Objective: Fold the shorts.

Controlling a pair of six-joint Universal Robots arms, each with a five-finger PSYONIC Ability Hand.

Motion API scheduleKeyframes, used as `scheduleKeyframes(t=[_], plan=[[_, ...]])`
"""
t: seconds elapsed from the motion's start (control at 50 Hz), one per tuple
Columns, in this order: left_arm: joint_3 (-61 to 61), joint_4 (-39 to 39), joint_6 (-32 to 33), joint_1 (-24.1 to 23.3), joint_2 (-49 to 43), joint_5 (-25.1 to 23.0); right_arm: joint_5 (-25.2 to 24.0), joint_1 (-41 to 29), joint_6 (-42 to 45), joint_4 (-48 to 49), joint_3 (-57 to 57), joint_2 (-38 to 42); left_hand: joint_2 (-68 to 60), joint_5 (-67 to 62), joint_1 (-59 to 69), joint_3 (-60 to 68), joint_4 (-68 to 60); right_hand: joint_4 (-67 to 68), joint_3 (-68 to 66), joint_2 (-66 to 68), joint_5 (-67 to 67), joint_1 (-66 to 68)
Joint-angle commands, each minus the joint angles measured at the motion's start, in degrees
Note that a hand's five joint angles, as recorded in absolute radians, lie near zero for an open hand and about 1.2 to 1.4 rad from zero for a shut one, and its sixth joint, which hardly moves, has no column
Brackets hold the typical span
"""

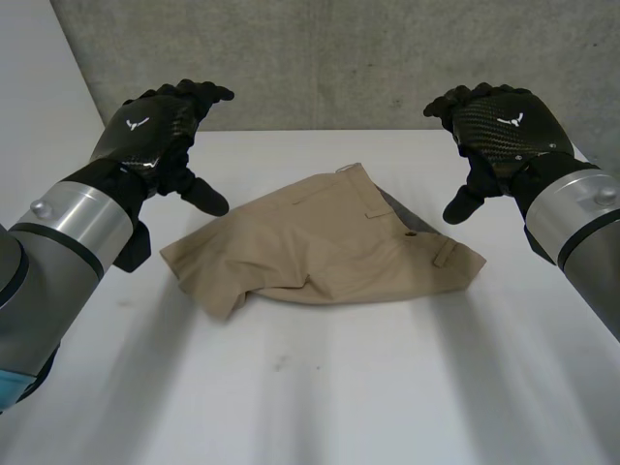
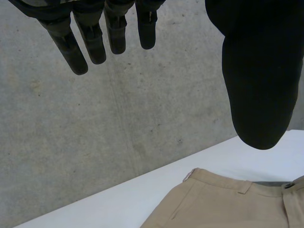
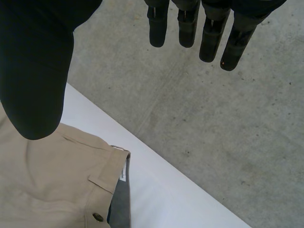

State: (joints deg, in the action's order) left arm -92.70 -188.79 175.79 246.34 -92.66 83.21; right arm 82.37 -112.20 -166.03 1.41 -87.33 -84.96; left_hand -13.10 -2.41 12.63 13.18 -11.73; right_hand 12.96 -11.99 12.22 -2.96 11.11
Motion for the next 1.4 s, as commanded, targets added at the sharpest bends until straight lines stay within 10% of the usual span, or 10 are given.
scheduleKeyframes(t=[0.02, 0.4, 0.58, 0.78, 0.92, 0.96, 1.02, 1.26, 1.4], plan=[[-0.55, -0.44, -0.18, 0.02, -0.42, -0.07, 0.16, -0.21, 0.71, 0.34, 0.32, 0.85, 3.10, 2.41, -2.63, -3.18, 1.73, -2.96, 1.99, -2.22, 2.96, -1.11], [-0.55, -0.53, 0.78, 0.02, -0.24, -0.24, -0.63, 0.31, 5.87, -1.49, 2.25, 1.91, 3.05, 2.36, -2.59, -3.13, 1.68, -2.96, 1.99, -2.22, 2.96, -1.11], [-0.55, 1.84, 15.70, -1.74, -7.95, -0.25, -0.55, 0.41, 29.00, -8.45, 2.08, 10.16, 2.38, 1.69, -1.92, -2.46, 1.01, -2.96, 1.99, -2.22, 2.96, -1.11], [2.96, 1.40, 22.32, -1.57, -24.74, 0.02, -0.72, 0.85, 30.15, 0.25, 2.78, 24.40, 0.03, -0.66, 0.43, -0.11, -1.34, -2.96, 1.99, -2.22, 2.96, -1.11], [7.97, 1.84, 23.46, -2.09, -32.41, 5.81, -0.90, 0.85, 30.42, 5.09, 3.13, 28.54, -21.96, -22.65, 22.42, 21.88, -23.33, 14.23, -15.20, 14.97, -14.23, 16.08], [8.93, 1.84, 24.60, -2.27, -32.58, 8.18, -0.81, 0.93, 30.42, 5.35, 3.31, 28.71, -47.55, -48.24, 48.02, 47.47, -48.92, 37.05, -38.02, 37.79, -37.06, 38.90], [9.29, 1.93, 26.09, -2.35, -32.23, 10.03, -0.81, 0.76, 30.51, 5.18, 3.66, 27.75, -65.69, -66.38, 66.16, 65.61, -67.06, 66.93, -67.90, 67.68, -66.94, 68.78], [8.67, 1.05, 27.16, -8.07, -3.28, 13.82, 0.07, 0.49, 27.45, -4.91, 4.88, 0.10, -66.90, -67.59, 67.37, 66.82, -68.27, 67.04, -68.01, 67.78, -67.04, 68.89], [10.08, -0.36, 27.07, -8.16, 1.35, 11.27, -0.72, 0.67, 17.42, -8.97, 10.25, -2.58, -66.90, -67.59, 67.37, 66.82, -68.27, 67.04, -68.01, 67.78, -67.04, 68.89]])
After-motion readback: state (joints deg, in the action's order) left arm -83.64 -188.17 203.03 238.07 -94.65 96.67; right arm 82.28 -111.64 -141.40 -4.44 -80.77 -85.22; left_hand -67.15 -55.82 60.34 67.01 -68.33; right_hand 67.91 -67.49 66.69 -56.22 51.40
